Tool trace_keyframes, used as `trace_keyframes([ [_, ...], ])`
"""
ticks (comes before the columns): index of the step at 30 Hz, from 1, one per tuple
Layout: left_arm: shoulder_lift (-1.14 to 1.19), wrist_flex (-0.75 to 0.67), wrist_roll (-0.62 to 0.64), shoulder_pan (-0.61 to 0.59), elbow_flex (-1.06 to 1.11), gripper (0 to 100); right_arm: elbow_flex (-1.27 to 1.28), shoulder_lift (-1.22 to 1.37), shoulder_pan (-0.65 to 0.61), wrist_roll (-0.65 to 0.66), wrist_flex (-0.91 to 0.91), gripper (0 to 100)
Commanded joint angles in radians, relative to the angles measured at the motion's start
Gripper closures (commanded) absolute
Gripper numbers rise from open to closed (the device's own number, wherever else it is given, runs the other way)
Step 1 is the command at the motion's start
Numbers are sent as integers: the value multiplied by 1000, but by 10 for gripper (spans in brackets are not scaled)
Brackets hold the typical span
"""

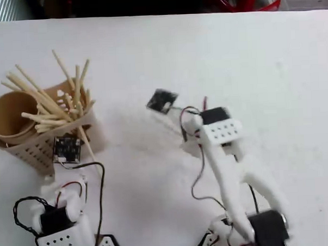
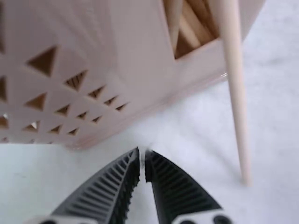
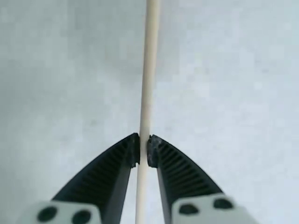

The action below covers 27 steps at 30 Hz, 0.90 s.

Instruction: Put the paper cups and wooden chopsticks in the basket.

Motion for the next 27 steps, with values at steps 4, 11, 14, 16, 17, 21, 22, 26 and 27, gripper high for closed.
trace_keyframes([
  [4, 5, 0, -11, 2, -2, 951, -49, -492, -13, -226, 31, 982],
  [11, 5, 0, -11, 2, -2, 951, -370, -579, -202, -440, 5, 982],
  [14, 5, 0, -11, 2, -2, 951, -522, -484, -288, -466, -56, 982],
  [16, 5, 0, -11, 2, -2, 951, -615, -394, -338, -466, -113, 982],
  [17, 5, 0, -11, 2, -2, 951, -655, -344, -363, -466, -145, 982],
  [21, 5, 0, -11, 2, -2, 951, -798, -148, -441, -525, -283, 982],
  [22, 5, 0, -11, 2, -2, 951, -824, -102, -453, -559, -321, 982],
  [26, 5, 0, -11, 2, -2, 951, -925, 51, -506, -643, -453, 981],
  [27, 5, 0, -11, 2, -2, 951, -951, 82, -519, -647, -466, 981],
])
